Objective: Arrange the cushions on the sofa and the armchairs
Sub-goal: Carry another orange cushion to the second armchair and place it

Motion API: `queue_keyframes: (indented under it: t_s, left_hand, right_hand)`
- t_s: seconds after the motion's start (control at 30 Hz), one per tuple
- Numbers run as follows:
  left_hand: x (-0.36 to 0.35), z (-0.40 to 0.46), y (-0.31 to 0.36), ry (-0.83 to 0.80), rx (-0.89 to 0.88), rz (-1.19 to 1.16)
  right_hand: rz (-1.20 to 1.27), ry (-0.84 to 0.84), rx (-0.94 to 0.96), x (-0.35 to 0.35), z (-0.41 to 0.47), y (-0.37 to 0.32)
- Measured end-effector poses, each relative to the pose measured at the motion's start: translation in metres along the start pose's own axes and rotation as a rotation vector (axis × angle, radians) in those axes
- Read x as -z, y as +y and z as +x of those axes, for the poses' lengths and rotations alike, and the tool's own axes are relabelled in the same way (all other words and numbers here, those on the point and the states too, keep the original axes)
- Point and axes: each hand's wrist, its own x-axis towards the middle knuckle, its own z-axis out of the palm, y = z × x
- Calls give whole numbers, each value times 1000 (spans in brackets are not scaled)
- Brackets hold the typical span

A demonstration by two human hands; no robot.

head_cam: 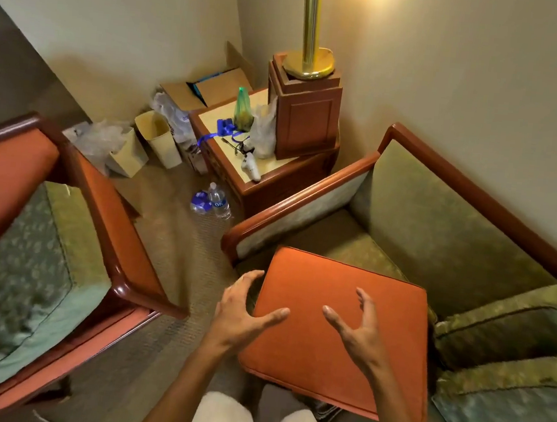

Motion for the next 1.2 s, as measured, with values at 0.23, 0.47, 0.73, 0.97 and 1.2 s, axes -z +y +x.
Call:
queue_keyframes:
  t_s: [0.23, 0.47, 0.73, 0.97, 1.2]
  left_hand:
    - [-37, 147, -15, -184, -38, 127]
    - [-127, 329, -76, -309, 11, 311]
    - [-168, 380, -81, -229, 90, 441]
    - [-134, 334, -20, -82, -110, 421]
    - [-74, 225, 65, -107, -656, 455]
  right_hand:
    - [-143, 95, -86, 24, 127, 52]
    - [-542, 64, -90, 2, 296, 159]
    - [-748, 242, 8, -9, 335, 192]
    - [-746, 369, -32, 23, 300, 128]
    - [-698, 638, 144, 84, 111, 56]
